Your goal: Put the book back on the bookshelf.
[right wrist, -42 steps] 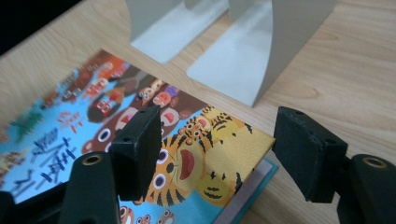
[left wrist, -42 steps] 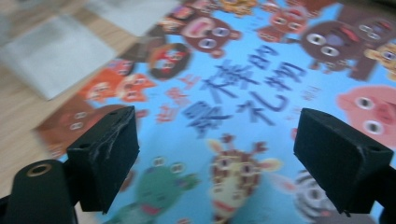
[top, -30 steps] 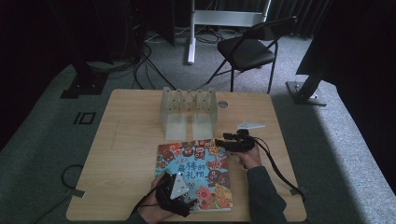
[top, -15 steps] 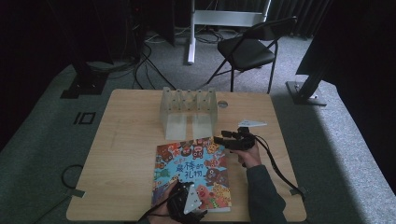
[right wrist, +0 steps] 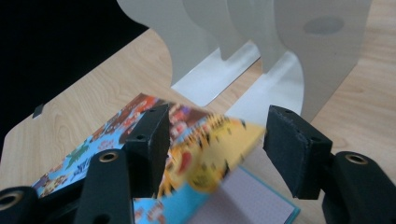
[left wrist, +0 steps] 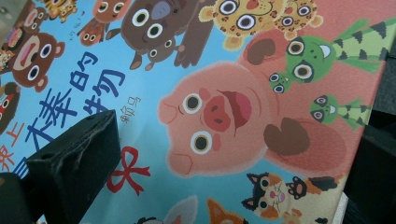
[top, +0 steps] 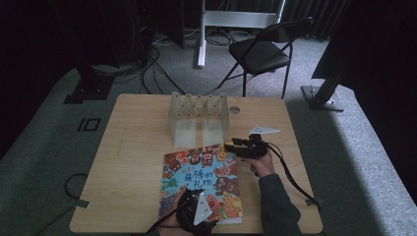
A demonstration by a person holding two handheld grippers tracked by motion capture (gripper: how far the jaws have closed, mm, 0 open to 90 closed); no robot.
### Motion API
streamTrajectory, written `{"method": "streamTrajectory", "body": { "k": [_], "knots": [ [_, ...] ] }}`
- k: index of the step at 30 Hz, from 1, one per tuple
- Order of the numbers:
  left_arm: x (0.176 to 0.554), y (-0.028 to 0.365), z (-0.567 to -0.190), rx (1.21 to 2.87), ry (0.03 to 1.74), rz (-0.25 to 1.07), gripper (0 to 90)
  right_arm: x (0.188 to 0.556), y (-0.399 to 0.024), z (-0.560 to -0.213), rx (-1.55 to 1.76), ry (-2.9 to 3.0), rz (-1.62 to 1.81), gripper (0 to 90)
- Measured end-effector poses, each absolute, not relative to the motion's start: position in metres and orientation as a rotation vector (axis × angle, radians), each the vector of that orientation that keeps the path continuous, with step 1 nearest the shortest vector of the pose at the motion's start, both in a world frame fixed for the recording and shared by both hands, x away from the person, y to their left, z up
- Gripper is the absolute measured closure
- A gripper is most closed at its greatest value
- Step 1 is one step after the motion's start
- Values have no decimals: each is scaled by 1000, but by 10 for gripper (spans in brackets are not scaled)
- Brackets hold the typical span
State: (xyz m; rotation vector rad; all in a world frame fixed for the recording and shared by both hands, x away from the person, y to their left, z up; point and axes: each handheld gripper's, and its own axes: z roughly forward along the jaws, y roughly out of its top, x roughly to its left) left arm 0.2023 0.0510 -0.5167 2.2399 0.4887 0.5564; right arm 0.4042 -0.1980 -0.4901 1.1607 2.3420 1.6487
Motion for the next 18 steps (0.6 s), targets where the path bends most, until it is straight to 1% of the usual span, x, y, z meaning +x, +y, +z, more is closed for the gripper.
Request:
{"method": "streamTrajectory", "body": {
  "k": [2, 7, 13, 18],
  "knots": [
    [202, 55, -512, 2219, 494, 544, 10, 405, -195, -493, 1175, 2367, 1614, 406],
    [202, 56, -511, 2217, 491, 548, 10, 404, -191, -488, 1183, 2422, 1613, 462],
    [202, 57, -512, 2212, 495, 531, 15, 401, -182, -482, 1173, 2504, 1541, 482],
    [203, 57, -513, 2229, 500, 520, 20, 402, -182, -479, 1174, 2515, 1553, 518]
  ]
}}
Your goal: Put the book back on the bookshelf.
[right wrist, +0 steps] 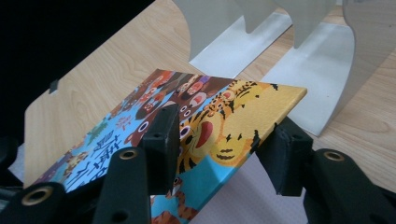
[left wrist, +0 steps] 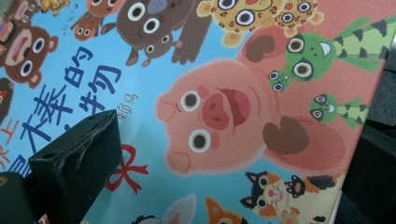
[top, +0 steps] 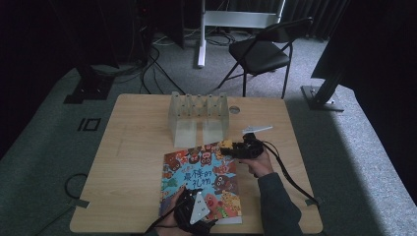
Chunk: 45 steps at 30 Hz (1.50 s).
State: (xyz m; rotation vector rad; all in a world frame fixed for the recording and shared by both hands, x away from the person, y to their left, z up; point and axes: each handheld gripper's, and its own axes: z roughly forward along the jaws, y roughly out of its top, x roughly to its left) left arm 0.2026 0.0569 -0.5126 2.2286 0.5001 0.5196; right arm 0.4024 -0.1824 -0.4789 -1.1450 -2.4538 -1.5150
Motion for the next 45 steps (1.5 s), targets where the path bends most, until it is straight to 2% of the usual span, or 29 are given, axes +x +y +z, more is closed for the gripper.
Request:
{"method": "streamTrajectory", "body": {
  "k": [7, 16, 22, 28, 35, 45],
  "knots": [
    [202, 66, -507, 2228, 499, 472, 43, 404, -184, -477, -1138, -2413, -1537, 561],
    [201, 86, -493, 2176, 492, 375, 47, 404, -182, -473, -1141, -2431, -1519, 560],
    [212, 108, -481, 2128, 563, 457, 49, 407, -183, -472, -1135, -2404, -1517, 582],
    [234, 136, -485, 2104, 709, 540, 54, 405, -181, -466, -1135, -2400, -1532, 595],
    [261, 169, -489, 2041, 862, 510, 56, 405, -176, -453, -1146, -2358, -1541, 659],
    [280, 187, -493, 2014, 948, 528, 64, 405, -167, -439, -1173, -2344, -1531, 685]
  ]
}}
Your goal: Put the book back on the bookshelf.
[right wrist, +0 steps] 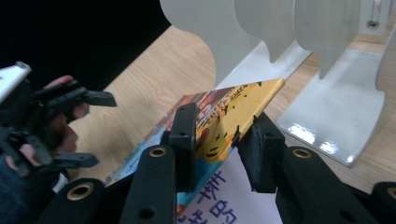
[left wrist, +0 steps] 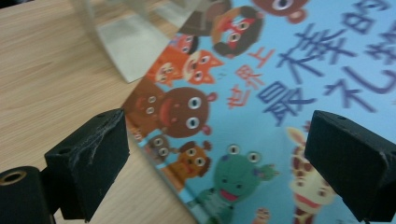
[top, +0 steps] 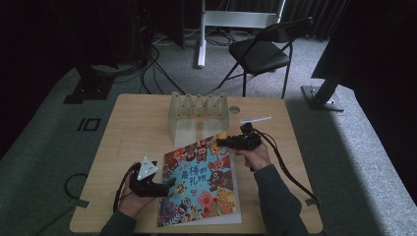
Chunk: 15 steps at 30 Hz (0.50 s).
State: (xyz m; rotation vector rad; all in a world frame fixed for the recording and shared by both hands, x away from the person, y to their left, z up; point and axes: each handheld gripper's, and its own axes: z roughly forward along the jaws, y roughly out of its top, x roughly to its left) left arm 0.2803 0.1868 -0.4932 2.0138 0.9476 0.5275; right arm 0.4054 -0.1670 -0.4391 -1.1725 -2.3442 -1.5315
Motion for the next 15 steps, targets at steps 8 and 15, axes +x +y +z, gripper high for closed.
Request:
{"method": "streamTrajectory", "body": {
  "k": [8, 15],
  "knots": [
    [285, 203, -490, 1973, 992, 525, 64, 403, -168, -436, -1201, -2264, -1563, 709],
    [287, 211, -490, 1956, 1021, 523, 64, 397, -175, -426, -1202, -2241, -1620, 734]
  ]
}}
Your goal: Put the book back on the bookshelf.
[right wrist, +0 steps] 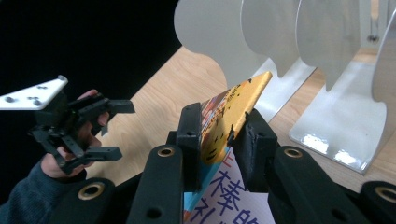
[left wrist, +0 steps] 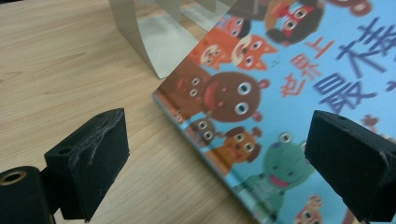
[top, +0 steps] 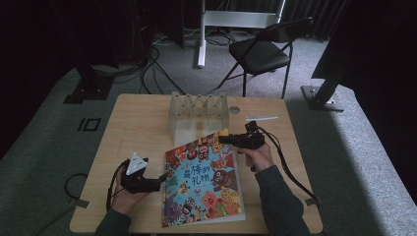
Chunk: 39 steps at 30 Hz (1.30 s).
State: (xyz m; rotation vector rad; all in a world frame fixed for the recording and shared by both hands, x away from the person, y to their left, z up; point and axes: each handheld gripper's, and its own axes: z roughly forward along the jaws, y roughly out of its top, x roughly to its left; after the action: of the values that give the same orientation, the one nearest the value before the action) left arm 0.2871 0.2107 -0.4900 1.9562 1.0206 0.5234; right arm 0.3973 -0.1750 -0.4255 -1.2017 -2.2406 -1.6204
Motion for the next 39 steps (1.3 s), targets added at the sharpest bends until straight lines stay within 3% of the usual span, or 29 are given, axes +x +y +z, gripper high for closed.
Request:
{"method": "streamTrajectory", "body": {
  "k": [26, 33, 39],
  "knots": [
    [301, 218, -483, 1932, 1019, 455, 69, 378, -203, -393, -1076, -2234, -1826, 797],
    [311, 213, -480, 1894, 996, 416, 141, 375, -208, -388, -1046, -2218, -1864, 809],
    [324, 209, -483, 1877, 981, 353, 150, 374, -209, -386, -1018, -2214, -1890, 812]
  ]
}}
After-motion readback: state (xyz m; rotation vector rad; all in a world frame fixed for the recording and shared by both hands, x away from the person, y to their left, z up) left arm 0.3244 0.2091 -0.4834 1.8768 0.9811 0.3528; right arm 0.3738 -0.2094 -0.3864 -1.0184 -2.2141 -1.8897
